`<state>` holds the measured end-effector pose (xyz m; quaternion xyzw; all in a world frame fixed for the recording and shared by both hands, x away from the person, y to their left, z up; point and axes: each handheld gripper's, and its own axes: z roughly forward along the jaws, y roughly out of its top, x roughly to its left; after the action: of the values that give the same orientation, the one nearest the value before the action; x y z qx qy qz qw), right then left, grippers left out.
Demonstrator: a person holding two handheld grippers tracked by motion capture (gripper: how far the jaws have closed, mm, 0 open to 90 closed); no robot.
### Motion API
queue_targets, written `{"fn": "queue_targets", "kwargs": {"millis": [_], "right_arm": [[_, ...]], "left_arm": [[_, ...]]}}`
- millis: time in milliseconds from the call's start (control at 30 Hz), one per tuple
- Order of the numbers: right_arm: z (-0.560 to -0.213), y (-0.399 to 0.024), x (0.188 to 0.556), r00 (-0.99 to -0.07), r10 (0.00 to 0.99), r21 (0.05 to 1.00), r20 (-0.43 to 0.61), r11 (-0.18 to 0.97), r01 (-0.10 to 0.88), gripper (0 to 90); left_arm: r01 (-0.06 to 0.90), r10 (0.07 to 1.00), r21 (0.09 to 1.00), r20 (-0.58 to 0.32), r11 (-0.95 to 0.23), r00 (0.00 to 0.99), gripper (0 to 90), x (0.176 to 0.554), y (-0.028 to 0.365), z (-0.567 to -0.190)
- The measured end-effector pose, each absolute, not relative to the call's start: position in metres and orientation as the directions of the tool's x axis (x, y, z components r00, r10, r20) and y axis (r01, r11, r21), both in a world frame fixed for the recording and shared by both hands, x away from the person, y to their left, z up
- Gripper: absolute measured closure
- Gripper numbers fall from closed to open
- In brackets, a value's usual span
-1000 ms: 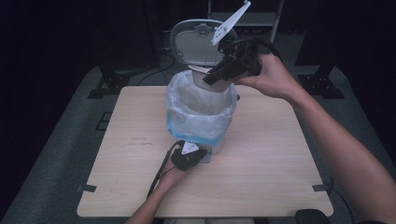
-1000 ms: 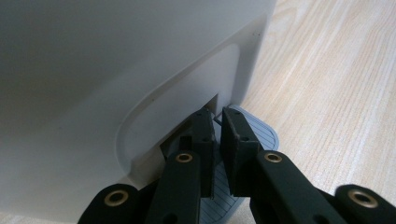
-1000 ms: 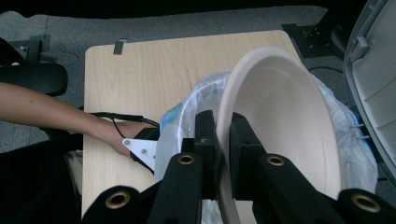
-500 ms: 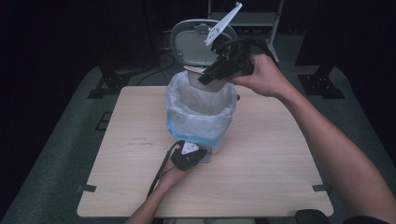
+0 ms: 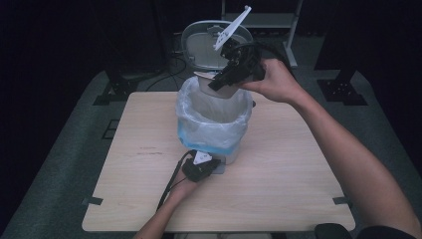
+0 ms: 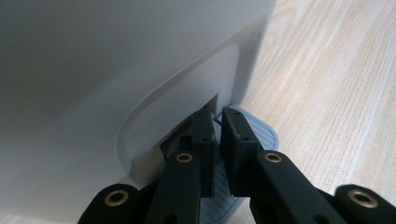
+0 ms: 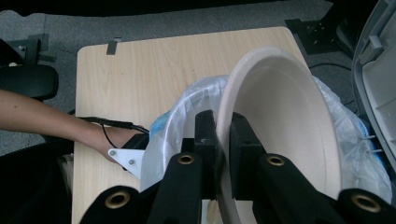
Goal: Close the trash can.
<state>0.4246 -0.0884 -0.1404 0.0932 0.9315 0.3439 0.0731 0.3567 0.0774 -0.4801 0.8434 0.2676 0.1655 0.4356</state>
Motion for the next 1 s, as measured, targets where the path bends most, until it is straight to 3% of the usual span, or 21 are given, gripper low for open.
{"fn": "queue_targets", "kwargs": {"millis": [1000], "right_arm": [[-0.166, -0.071, 0.445, -0.974, 0.223, 0.635, -0.028, 0.757, 0.155, 82.4]], "left_arm": [[0.308, 0.595, 0.823, 0.045, -0.478, 0.803, 84.2, 0.357, 0.078, -0.480]]}}
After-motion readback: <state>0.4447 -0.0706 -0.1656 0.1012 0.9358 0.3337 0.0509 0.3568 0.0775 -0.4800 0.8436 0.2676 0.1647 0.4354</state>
